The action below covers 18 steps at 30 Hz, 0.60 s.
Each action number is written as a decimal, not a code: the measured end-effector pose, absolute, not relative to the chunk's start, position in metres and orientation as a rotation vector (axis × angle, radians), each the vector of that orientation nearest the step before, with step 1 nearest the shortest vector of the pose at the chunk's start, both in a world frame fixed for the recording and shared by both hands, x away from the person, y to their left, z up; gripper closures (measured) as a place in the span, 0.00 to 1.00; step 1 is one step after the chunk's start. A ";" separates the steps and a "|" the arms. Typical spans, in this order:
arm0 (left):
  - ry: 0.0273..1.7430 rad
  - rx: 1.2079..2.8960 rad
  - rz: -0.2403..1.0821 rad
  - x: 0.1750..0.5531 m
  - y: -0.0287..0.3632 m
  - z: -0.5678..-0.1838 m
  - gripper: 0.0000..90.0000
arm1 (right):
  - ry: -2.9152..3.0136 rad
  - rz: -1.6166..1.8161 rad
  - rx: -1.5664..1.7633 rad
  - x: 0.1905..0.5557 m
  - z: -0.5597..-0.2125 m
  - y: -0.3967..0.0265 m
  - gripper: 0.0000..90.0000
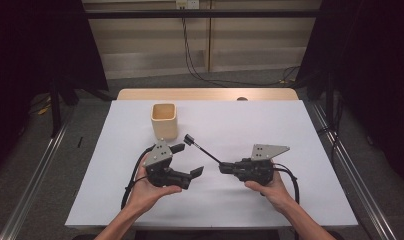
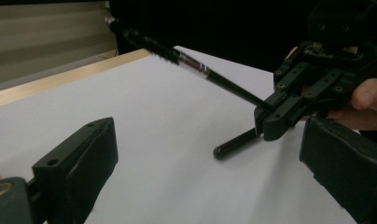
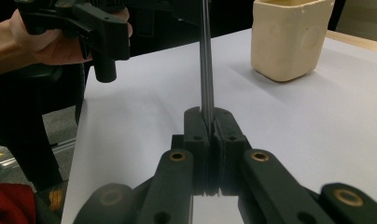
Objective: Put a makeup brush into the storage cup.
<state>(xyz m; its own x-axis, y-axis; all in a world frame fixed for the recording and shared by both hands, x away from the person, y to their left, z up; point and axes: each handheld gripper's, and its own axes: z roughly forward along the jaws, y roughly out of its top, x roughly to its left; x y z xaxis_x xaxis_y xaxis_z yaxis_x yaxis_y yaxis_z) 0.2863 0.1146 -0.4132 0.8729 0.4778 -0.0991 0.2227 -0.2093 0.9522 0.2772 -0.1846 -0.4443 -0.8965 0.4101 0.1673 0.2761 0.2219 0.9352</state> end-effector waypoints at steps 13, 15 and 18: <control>0.540 1.774 0.248 0.295 0.094 -0.414 0.27 | 2.359 1.767 0.666 0.277 -0.444 -0.185 0.95; 0.551 1.770 0.232 0.296 0.093 -0.414 0.36 | 2.358 1.767 0.662 0.277 -0.444 -0.186 0.95; 0.561 1.766 0.223 0.299 0.090 -0.416 0.43 | 2.351 1.767 0.671 0.277 -0.443 -0.187 0.95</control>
<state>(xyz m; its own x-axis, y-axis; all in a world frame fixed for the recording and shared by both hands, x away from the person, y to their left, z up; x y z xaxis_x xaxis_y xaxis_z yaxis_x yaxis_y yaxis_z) 0.2985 0.0900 -0.4158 0.8649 0.4815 -0.1416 0.2528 -0.1742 0.9517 0.2768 -0.1865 -0.4430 -0.8937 0.4184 0.1623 0.2724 0.2183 0.9371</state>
